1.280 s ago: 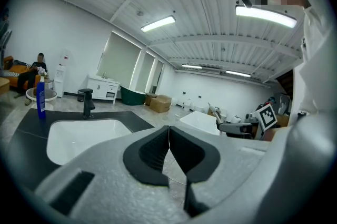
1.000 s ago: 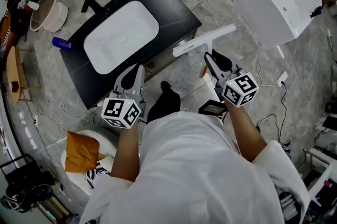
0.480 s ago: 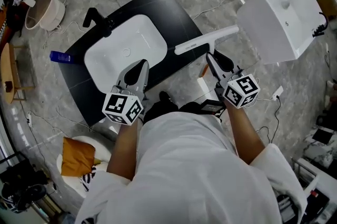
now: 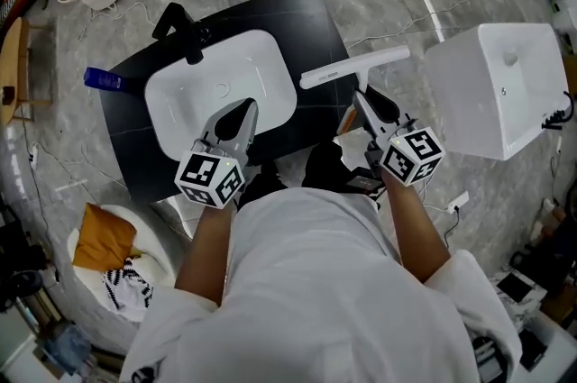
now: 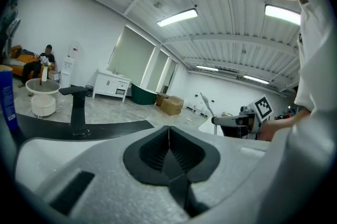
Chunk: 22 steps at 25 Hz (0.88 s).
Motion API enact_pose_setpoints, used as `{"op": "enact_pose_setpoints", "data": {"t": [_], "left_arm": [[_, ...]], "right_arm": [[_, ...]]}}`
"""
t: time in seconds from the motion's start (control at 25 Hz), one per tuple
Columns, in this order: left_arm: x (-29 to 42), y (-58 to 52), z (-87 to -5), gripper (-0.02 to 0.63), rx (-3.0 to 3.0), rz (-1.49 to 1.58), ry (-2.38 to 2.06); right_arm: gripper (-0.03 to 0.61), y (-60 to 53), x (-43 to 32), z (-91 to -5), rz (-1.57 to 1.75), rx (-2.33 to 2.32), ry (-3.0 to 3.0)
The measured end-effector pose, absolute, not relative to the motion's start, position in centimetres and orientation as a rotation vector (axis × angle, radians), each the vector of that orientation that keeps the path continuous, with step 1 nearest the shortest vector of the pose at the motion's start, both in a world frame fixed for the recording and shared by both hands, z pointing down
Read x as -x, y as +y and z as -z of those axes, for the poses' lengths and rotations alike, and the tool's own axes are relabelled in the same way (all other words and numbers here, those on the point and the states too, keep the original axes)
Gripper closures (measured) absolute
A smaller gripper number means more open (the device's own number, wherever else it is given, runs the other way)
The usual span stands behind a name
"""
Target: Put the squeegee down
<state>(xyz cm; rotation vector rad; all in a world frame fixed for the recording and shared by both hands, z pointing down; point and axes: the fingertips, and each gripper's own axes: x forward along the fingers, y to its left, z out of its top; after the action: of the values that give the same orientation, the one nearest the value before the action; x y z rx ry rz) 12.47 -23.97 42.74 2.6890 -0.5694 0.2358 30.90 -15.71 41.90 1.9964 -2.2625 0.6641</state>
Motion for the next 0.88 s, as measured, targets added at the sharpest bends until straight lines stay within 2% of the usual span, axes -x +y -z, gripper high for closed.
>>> {"op": "enact_pose_setpoints", "data": {"t": [0.36,0.88], "left_arm": [[-15.9,-26.7,-42.9,0.597,-2.589,-0.207,-0.782],[-14.0,-27.7,-45.5,0.597,-2.471,-0.156,-0.939]], "right_arm": [[0.508,-22.9,-34.6,-42.9,-0.783,-1.725,-2.336],[0.508,-28.6,-33.8,-49.4,-1.100,-1.427,-2.213]]}}
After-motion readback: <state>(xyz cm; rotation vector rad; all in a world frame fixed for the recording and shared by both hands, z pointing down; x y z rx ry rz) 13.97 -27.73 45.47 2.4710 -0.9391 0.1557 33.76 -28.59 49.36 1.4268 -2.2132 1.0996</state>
